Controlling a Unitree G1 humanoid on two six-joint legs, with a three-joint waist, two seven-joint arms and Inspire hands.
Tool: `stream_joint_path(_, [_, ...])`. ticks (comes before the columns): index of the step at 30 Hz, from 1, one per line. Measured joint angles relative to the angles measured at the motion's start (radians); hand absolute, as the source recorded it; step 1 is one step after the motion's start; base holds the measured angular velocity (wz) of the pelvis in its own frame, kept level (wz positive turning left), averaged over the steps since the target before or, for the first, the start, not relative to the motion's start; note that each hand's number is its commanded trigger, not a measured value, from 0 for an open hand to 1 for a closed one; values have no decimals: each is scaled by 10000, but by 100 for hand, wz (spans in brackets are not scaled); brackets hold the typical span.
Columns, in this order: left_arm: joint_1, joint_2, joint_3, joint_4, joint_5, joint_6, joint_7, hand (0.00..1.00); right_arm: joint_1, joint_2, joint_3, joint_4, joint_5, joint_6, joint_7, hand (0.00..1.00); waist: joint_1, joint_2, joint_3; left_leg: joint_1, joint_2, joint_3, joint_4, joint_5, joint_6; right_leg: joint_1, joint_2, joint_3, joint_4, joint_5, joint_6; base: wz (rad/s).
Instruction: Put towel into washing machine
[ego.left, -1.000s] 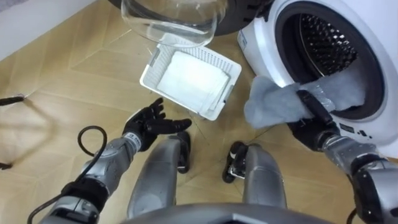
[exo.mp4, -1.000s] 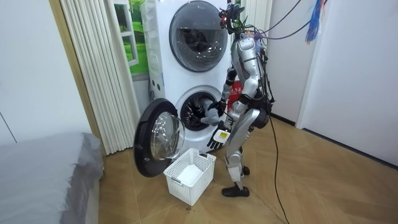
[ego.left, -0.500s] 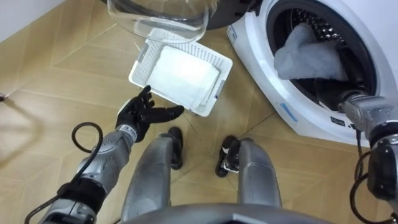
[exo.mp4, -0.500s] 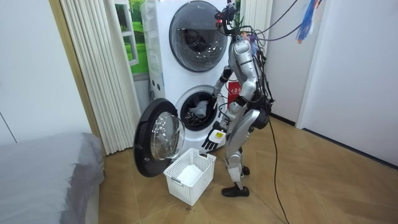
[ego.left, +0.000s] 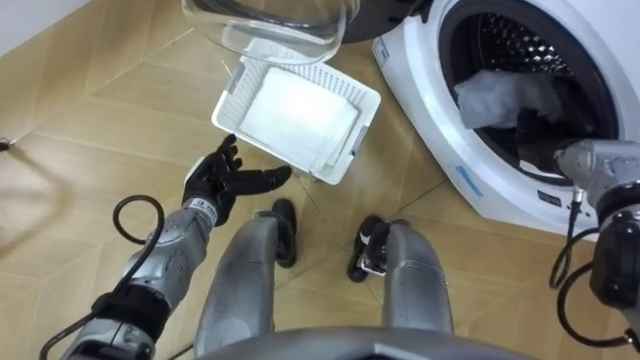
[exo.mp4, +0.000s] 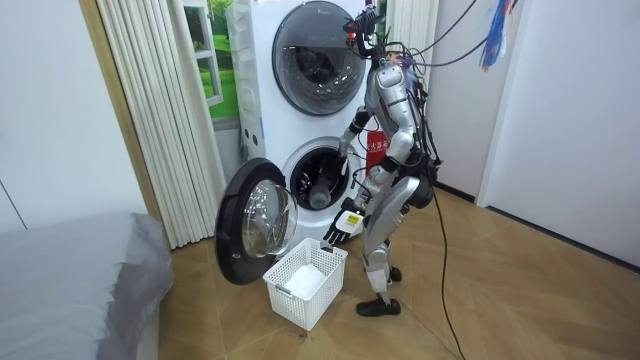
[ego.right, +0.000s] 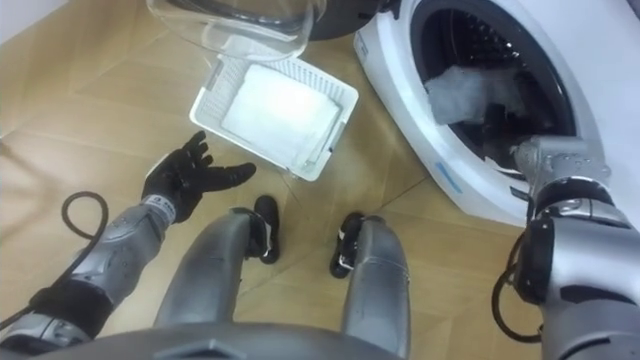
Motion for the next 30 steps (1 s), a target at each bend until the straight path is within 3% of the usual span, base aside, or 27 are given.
stream_joint_path(8, [-230,-24,-29,78,538,-159,69,0,210,1,-228,-265,321,-796,-449,0,-6,275,-16,-35,21,-57,0,-15,82,229,-86,-295,-211,-3,85,9])
stream_joint_path(15, [-430,-44,12,348,634,-208,117,0,497,61,-330,-343,300,-902,-502,0,39,389,-21,413,9,-29,-407,-18,112,718,-69,-370,-583,32,163,1])
stream_joint_path(19, [-387,-53,150,471,768,-254,172,0,792,403,-596,-419,299,-1271,-660,0,82,454,-22,935,78,-32,-724,-17,106,1342,103,-480,-1135,88,201,1])
stream_joint_path(24, [-185,-54,478,935,1535,-404,-9,0,1580,649,-665,-565,274,-1423,-32,0,174,575,-62,1749,140,78,-1185,-15,96,2207,237,-533,-1777,183,282,-5])
stream_joint_path(30, [437,4,1262,1908,2326,-692,-313,0,2843,1004,-564,-260,-777,-1423,1764,0,283,736,-122,3266,135,218,-2231,42,2,3722,462,-560,-2918,375,390,-4])
